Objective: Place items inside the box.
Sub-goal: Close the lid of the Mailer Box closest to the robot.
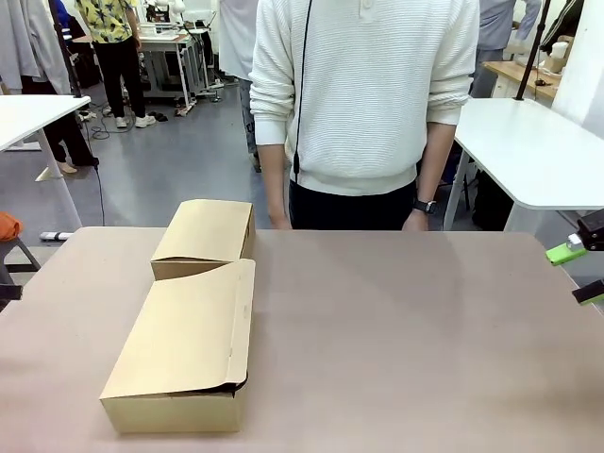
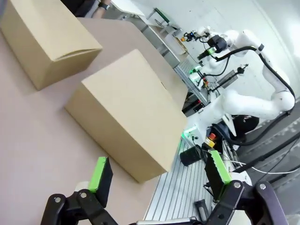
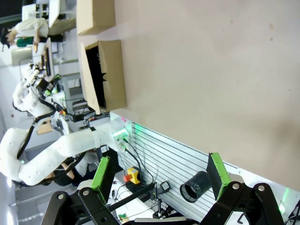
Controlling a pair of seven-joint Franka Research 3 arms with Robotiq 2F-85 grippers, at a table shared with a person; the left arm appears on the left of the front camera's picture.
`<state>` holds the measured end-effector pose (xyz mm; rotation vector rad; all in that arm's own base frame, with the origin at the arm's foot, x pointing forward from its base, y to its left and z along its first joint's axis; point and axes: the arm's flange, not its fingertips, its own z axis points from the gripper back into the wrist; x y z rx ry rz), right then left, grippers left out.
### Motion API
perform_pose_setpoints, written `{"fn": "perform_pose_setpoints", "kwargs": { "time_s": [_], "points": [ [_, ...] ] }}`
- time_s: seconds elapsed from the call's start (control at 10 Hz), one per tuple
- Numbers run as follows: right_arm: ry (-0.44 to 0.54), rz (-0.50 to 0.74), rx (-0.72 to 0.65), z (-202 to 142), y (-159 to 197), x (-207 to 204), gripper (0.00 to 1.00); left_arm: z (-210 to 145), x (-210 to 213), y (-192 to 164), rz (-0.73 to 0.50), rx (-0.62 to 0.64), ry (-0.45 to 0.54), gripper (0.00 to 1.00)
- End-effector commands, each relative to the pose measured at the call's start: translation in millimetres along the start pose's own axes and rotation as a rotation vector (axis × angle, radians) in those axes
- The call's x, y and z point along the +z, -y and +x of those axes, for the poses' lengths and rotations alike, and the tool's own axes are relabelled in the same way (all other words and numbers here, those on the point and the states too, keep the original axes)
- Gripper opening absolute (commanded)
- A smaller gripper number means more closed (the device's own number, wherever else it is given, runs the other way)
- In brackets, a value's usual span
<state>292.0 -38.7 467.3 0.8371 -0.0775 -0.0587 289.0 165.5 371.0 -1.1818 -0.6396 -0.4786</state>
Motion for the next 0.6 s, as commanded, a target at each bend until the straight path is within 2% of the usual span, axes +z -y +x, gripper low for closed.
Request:
{"fn": "perform_pose_setpoints", "kwargs": {
  "time_s": [0.0, 0.5],
  "points": [
    [0.004, 0.022, 0.023, 1.2, 1.0, -0.1, 1.0, 2.6, -0.8, 2.6, 0.026, -0.031, 0.032, 1.0],
    [0.004, 0.022, 0.023, 1.2, 1.0, -0.1, 1.0, 2.6, -0.8, 2.6, 0.026, -0.031, 0.032, 1.0]
  ]
}}
